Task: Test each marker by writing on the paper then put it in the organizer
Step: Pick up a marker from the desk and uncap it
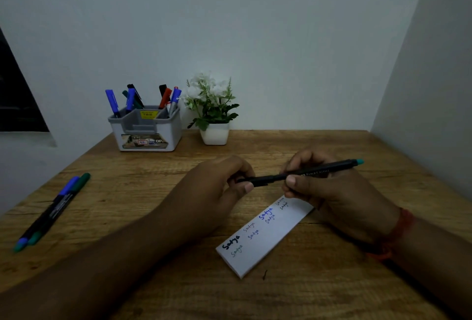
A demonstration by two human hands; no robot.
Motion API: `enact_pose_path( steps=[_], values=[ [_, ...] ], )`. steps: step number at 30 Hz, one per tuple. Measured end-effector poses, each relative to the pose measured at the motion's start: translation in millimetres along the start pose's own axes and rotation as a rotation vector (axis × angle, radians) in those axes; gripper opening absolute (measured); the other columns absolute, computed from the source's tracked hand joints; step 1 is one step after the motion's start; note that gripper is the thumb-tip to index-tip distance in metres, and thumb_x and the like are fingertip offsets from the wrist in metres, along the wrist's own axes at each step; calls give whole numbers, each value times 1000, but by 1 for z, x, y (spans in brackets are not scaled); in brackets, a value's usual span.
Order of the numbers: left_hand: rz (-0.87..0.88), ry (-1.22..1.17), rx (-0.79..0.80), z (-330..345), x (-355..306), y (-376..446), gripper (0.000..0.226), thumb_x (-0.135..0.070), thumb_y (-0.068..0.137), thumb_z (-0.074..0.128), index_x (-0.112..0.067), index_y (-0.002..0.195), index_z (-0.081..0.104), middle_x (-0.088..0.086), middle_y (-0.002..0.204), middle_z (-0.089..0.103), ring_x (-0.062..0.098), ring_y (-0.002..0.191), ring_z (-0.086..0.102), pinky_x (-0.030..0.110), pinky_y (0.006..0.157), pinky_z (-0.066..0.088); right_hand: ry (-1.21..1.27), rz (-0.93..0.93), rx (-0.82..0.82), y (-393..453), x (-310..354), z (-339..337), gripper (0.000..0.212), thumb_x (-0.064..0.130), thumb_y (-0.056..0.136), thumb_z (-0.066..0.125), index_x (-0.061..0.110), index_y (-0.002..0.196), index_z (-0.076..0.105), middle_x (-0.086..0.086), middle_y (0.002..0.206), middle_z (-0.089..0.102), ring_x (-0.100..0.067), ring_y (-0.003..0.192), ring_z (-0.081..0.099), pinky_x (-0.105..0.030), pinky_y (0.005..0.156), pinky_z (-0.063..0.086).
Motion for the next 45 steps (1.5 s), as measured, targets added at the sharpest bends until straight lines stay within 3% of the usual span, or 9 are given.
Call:
enact_pose_path(
  steps=[5,11,14,17,28,33,36,39,45],
  values=[
    [25,-20,-20,-2,-3,-1,12,-25,93,63,-29,103,65,-19,88,61,-7,87,53,6,66,36,70,34,56,-3,1,1,21,3,78,61,-2,93,75,-23,97,74,-30,90,74,-35,81,62],
    [73,-39,-34,-2,-5,-4,9,-24,91,66,-29,99,67,-18,87,63,1,90,57,10,70,39,-90,-25,-27,-5,0,2,9,9,76,69,3,83,68,-17,81,73,-27,77,72,-34,72,62],
    [47,-68,-72,-1,-5,-4,8,-26,88,66,-27,95,69,-15,84,64,3,87,58,18,93,41,-57,-24,-27,-7,0,5,6,7,74,69,4,79,69,-15,78,74,-24,73,73,-30,67,62],
    [27,-56,-90,1,-6,-4,8,-16,87,70,-23,91,68,-11,77,64,3,82,60,14,115,14,-34,-16,-18,-8,-2,7,3,7,73,69,7,75,71,-16,79,75,-24,74,74,-29,66,61],
    [34,-40,-115,-11,9,2,13,-26,91,66,-29,103,68,-20,91,61,1,94,54,29,83,45,-249,-20,58,-7,9,-9,27,16,83,62,11,105,78,-18,97,75,-29,86,73,-33,76,60],
    [84,-31,-136,-21,20,2,14,-24,92,65,-27,106,69,-16,96,60,2,93,55,31,78,49,-693,-16,75,-12,7,16,20,17,93,66,30,106,73,1,88,76,-12,85,72,-29,81,58],
    [185,25,-137,-23,16,2,16,-25,92,63,-27,107,68,-17,97,59,2,92,55,30,81,47,-959,-64,109,-5,9,41,12,31,93,66,39,102,67,16,88,73,-1,81,68,-24,78,56],
    [219,82,-178,-30,18,3,21,-28,93,60,-26,114,64,-12,102,59,6,97,53,34,86,45,-1007,-207,107,17,15,60,9,28,95,65,37,95,66,12,83,74,-1,73,69,-28,74,58],
    [-71,280,-244,-78,56,1,61,-63,92,43,-31,144,39,-8,143,46,15,132,37,50,111,29,-872,-161,49,85,14,97,9,32,95,65,23,95,66,1,83,77,-10,78,73,-44,81,60]
  ],
)
Point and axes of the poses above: each hand's wrist, its own y-axis towards the middle knuckle, its own z-axis out of the palm, x = y × z, the point moved 1 cm from there along y, towards the middle knuckle
